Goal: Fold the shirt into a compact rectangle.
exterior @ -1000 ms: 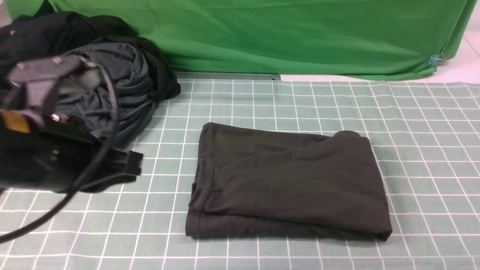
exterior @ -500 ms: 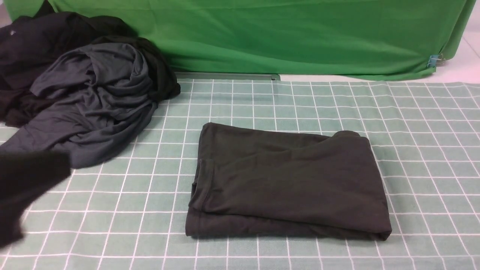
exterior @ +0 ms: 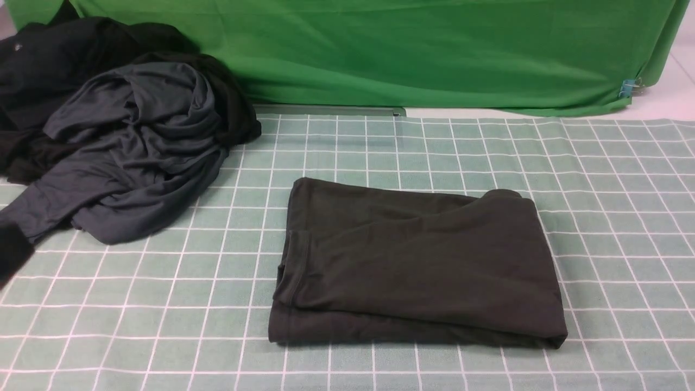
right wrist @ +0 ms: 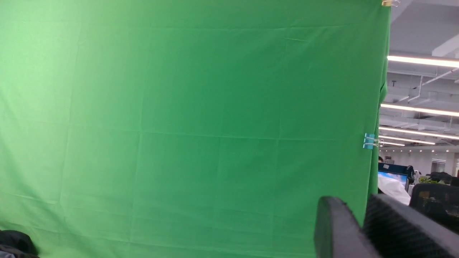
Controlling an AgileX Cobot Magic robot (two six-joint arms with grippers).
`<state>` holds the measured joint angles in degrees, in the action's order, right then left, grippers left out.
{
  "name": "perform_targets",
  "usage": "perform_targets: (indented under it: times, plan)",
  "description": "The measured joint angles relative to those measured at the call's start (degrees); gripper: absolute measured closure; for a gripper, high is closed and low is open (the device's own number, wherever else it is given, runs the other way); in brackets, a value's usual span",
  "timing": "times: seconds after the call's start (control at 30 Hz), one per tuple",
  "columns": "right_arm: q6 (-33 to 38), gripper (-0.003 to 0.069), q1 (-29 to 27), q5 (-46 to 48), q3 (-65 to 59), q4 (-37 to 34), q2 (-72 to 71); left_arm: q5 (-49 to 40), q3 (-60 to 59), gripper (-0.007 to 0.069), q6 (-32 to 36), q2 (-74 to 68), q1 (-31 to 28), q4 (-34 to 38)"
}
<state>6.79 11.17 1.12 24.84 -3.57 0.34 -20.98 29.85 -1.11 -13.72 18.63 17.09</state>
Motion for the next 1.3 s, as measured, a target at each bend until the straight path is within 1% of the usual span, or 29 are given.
perform_targets:
  times: [0.17,0.23,0.3,0.37,0.43,0.5,0.57,0.6,0.63,0.67,0.7,0.77,0.9,1.0,1.13,1.3]
  plan:
    - [0.0,0.0522,0.0,0.0,0.0,0.0,0.0,0.5,0.0,0.0627,0.0,0.0,0.0,0.0]
    - [0.0,0.0521,0.0,0.0,0.0,0.0,0.0,0.5,0.0,0.0627,1.1,0.0,0.0,-0.5]
    - [0.0,0.0516,0.0,0.0,0.0,0.0,0.0,0.5,0.0,0.0624,3.3,0.0,0.0,-2.8]
    - [0.0,0.0513,0.0,0.0,0.0,0.0,0.0,0.7,0.0,0.0624,4.1,0.0,0.0,-3.7]
    - [0.0,0.0506,0.0,0.0,0.0,0.0,0.0,1.1,-0.8,0.0623,4.6,0.2,-0.2,-6.4]
    - [0.0,0.0499,0.0,0.0,0.0,0.0,0.0,1.8,-3.2,0.0623,5.7,1.4,-1.9,-8.9]
    - [0.0,0.0494,0.0,0.0,0.0,0.0,0.0,3.0,-6.5,0.0623,7.0,3.1,-4.7,-10.1]
    - [0.0,0.0494,0.0,0.0,0.0,0.0,0.0,3.2,-6.9,0.0623,7.0,3.4,-5.0,-10.1]
    - [0.0,0.0490,0.0,0.0,0.0,0.0,0.0,4.7,-11.0,0.0623,7.9,5.4,-8.0,-10.6]
    - [0.0,0.0489,0.0,0.0,0.0,0.0,0.0,5.2,-12.0,0.0623,8.0,6.3,-8.8,-10.7]
    - [0.0,0.0486,0.0,0.0,0.0,0.0,0.0,6.7,-15.5,0.0622,8.4,8.2,-11.3,-11.0]
    - [0.0,0.0482,0.0,0.0,0.0,0.0,0.0,8.0,-20.3,0.0622,8.7,10.7,-14.4,-12.0]
    - [0.0,0.0478,0.0,-0.1,0.0,0.0,0.0,8.6,-26.5,0.0622,8.8,13.3,-18.2,-12.8]
    - [0.0,0.0470,0.0,-0.1,0.0,0.0,0.0,9.2,-29.8,0.0622,8.8,13.6,-18.8,-13.6]
    - [0.0,0.0456,0.0,0.0,0.0,0.0,0.0,8.2,-30.2,0.0622,8.8,13.6,-18.8,-15.2]
    - [0.0,0.0442,0.0,0.0,0.0,0.0,0.0,8.1,-30.2,0.0622,8.8,13.6,-18.8,-15.5]
